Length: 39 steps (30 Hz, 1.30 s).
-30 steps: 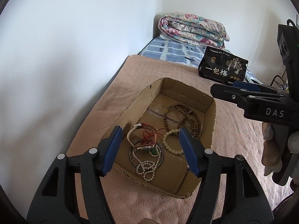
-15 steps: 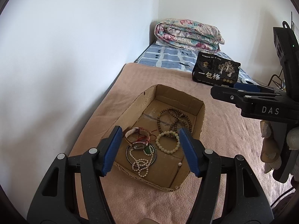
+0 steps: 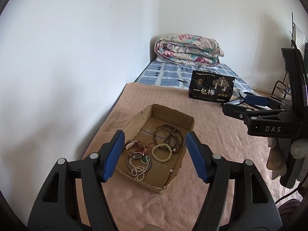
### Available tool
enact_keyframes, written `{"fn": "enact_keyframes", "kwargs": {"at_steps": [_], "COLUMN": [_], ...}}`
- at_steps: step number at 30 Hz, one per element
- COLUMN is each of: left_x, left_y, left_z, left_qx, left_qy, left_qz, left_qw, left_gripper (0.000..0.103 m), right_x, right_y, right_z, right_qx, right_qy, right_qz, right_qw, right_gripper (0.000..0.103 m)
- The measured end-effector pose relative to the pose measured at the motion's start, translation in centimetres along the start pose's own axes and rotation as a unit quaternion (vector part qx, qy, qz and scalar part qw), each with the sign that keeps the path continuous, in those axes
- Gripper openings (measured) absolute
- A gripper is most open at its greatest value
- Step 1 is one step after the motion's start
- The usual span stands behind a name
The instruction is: Organize jewelry
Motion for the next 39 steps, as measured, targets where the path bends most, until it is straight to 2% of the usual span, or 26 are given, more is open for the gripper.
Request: {"fn": "enact_keyframes", "kwargs": {"at_steps": [4,7,17,20,28,37,39], "left_x": [-0.8,-1.2,-2.9,-3.4,-4.2,-4.6,-4.5], "left_y": [0.6,0.8,1.0,0.9,0.5,0.0,-0.1], "left_z": [-1.9,-2.9,-6.3,-7.1,-8.8,-9.6,-9.8], "left_qx": [-0.018,-0.019,-0.027,-0.027,-0.026,-0.03,-0.032], "left_qy": [0.014,0.01,0.013,0.013,0.025,0.037,0.04], "left_qz": [0.015,0.011,0.009,0.007,0.006,0.02,0.019], "left_qw": [0.9996,0.9997,0.9995,0.9995,0.9993,0.9986,0.9985], "left_gripper": [0.076,0.079,0.092,0.092,0.093,0.094,0.102], "right_x": [-0.6,-1.0,-1.7,-1.7,-1.9,-2.8,-3.1], "right_y": [0.0,-0.1,-0.8,-1.1,-2.2,-4.0,-4.2], "right_z": [-2.6,-4.8,-10.2,-11.5,-13.8,-14.1,-14.2], "right_qx": [-0.009,-0.017,-0.031,-0.034,-0.037,-0.033,-0.034], "right_qy": [-0.012,-0.02,-0.046,-0.05,-0.066,-0.069,-0.072], "right_qz": [-0.006,-0.011,-0.03,-0.033,-0.037,0.007,0.018], "right_qw": [1.0,1.0,0.998,0.998,0.996,0.997,0.997], "right_gripper": [0.099,0.102,0.103,0.103,0.103,0.103,0.103]}}
Point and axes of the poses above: each gripper's, at about its wrist camera, not at the fingertips, and z roughly the way its jaws point, x to its left, y to its top, the point moved 1 cm from there along z, roughly the way its jaws point, and after that the axes turned 12 degrees about -x, right-handed, at the moved point
